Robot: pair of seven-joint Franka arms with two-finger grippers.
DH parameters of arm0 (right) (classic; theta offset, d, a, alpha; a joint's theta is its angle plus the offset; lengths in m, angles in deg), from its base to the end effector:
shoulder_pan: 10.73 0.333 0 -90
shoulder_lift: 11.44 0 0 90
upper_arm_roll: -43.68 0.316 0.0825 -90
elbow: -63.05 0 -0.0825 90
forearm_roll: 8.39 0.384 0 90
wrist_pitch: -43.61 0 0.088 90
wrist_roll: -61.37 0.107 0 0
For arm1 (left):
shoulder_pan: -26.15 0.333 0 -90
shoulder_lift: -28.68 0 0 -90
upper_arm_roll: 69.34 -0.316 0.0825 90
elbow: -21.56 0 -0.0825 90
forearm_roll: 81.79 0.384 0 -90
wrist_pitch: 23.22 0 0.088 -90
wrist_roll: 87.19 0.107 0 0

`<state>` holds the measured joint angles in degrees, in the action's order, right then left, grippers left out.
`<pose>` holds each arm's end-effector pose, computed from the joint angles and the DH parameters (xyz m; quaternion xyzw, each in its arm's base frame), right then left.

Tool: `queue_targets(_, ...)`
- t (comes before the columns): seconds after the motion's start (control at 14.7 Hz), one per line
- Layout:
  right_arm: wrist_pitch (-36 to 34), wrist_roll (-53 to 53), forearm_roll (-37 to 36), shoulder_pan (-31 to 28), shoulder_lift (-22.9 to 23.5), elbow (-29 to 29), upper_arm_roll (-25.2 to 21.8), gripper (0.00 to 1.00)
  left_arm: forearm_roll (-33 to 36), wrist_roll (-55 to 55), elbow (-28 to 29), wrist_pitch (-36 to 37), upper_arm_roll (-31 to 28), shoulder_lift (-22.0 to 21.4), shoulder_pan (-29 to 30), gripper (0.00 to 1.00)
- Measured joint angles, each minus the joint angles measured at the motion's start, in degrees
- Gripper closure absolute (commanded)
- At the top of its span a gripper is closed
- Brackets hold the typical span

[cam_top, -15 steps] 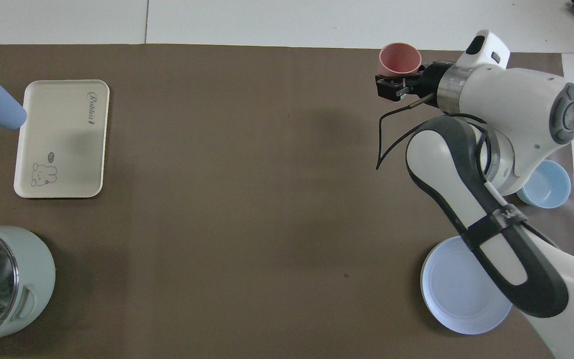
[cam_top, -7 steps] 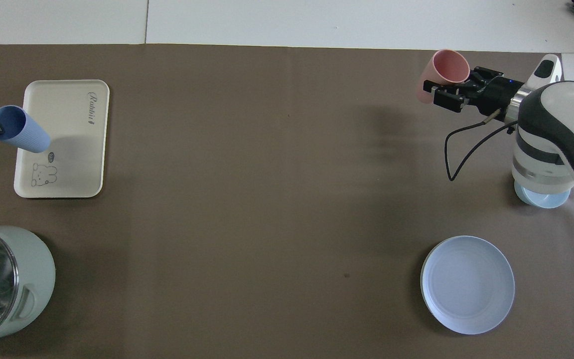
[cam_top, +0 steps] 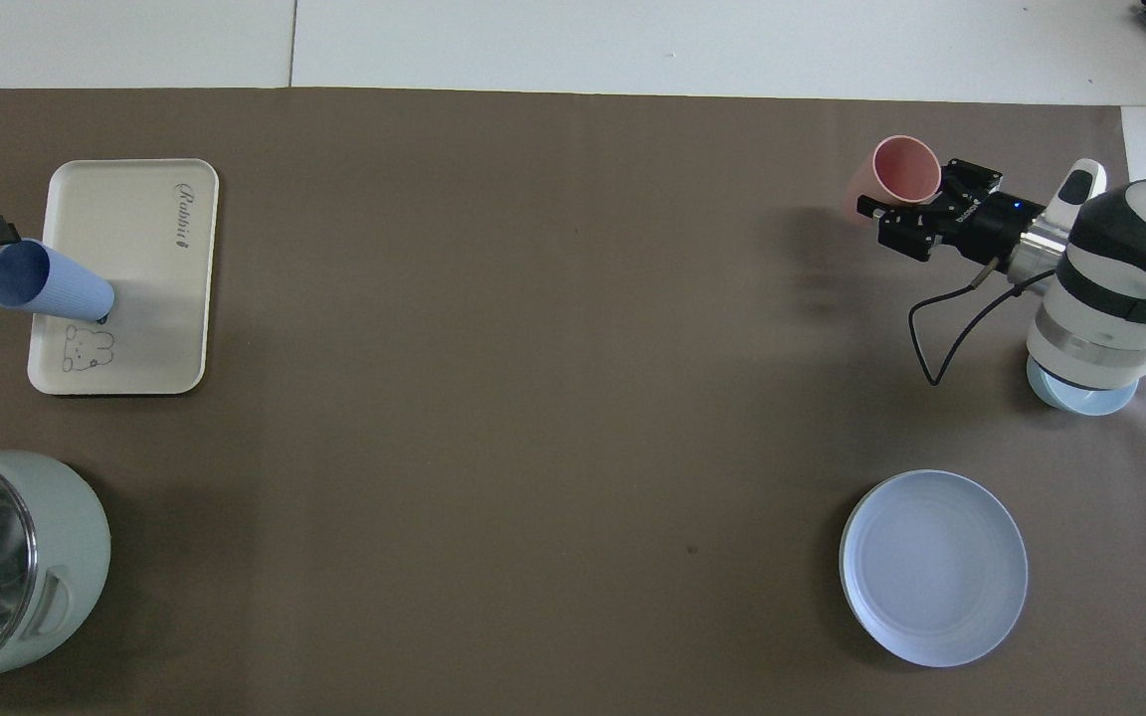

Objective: Place cup on tray
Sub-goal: 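Carry the blue cup to the tray while the right gripper holds the pink cup, then lower the blue cup onto the white tray with the left gripper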

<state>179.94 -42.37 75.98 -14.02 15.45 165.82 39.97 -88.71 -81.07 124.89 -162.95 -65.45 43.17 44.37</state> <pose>0.6672 -0.0677 0.3073 -0.8368 -0.2575 -0.4230 0.2333 0.6373 0.1660 0.4460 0.9740 0.1105 0.1965 0.0206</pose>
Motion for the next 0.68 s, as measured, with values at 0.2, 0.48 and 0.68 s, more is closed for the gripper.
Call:
queue_targets(0.2,-0.1,-4.0,2.2,-0.5,0.4,0.7,0.0,1.0,0.0,0.0,-9.5,12.1,0.1,0.7,-0.2,0.0)
queue_targets(0.48,-0.6,-12.3,5.9,-0.9,1.4,2.8,0.0,1.0,5.2,-0.9,-20.9,32.5,0.3,0.8,-4.9,0.0)
queue_targets(0.68,-0.6,-14.4,6.0,-0.9,1.5,3.5,0.0,1.0,8.9,-6.8,-26.8,43.6,0.3,0.7,-12.2,0.0)
